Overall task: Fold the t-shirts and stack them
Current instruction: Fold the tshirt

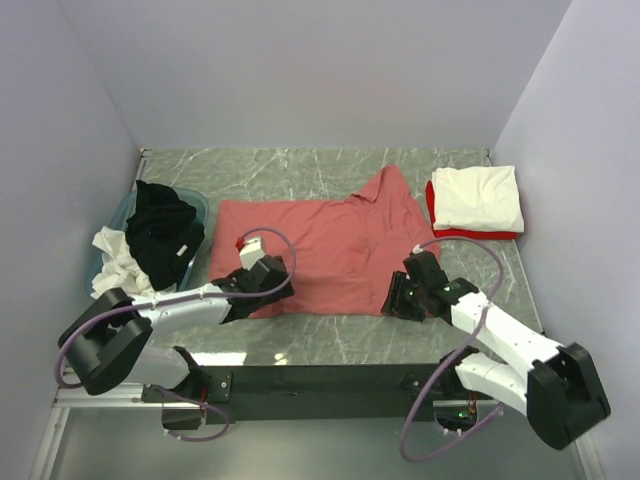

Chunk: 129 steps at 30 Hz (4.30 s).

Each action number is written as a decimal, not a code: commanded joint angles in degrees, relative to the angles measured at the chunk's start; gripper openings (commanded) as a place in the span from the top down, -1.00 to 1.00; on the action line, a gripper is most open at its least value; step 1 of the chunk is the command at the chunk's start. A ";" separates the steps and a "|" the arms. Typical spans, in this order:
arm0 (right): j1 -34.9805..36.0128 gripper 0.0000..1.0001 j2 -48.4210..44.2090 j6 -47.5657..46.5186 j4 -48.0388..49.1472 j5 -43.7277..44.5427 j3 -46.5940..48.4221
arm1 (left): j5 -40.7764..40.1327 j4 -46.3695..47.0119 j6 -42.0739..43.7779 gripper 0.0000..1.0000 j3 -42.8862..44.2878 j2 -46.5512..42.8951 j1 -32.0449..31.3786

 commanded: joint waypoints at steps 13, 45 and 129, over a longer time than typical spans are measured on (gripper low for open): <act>0.66 -0.16 -2.17 -4.84 -3.01 3.48 11.16 | -4.21 -27.20 -5.55 -0.61 9.48 -0.84 -9.06; 10.58 -0.15 11.91 6.31 -0.79 9.45 2.90 | 3.78 -9.36 -0.88 -0.59 7.04 13.32 -15.91; -9.89 -0.24 8.48 -8.27 5.26 -1.00 24.09 | -9.67 -26.32 18.19 -0.25 45.69 29.29 25.56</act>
